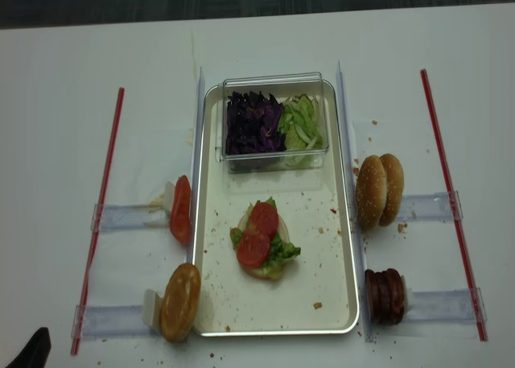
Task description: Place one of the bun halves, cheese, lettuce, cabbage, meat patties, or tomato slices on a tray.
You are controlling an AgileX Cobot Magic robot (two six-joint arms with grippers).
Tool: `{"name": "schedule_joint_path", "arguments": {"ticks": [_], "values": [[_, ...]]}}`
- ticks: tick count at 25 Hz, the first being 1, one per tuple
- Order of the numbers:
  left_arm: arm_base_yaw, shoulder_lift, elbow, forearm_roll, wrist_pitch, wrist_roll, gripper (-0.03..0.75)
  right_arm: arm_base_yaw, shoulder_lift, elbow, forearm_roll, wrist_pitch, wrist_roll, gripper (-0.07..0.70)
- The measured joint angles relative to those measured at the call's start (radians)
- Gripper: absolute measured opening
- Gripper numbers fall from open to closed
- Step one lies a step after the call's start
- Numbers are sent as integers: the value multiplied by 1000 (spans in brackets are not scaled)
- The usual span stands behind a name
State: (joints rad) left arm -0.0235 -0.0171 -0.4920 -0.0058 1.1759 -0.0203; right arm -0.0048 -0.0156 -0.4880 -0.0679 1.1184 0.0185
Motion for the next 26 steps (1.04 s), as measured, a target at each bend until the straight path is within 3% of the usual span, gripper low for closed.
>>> {"name": "schedule_joint_path", "arguments": {"ticks": [26], "values": [[0, 0, 0, 0, 0, 0, 594, 0, 0, 0, 0, 0, 0, 632]]}}
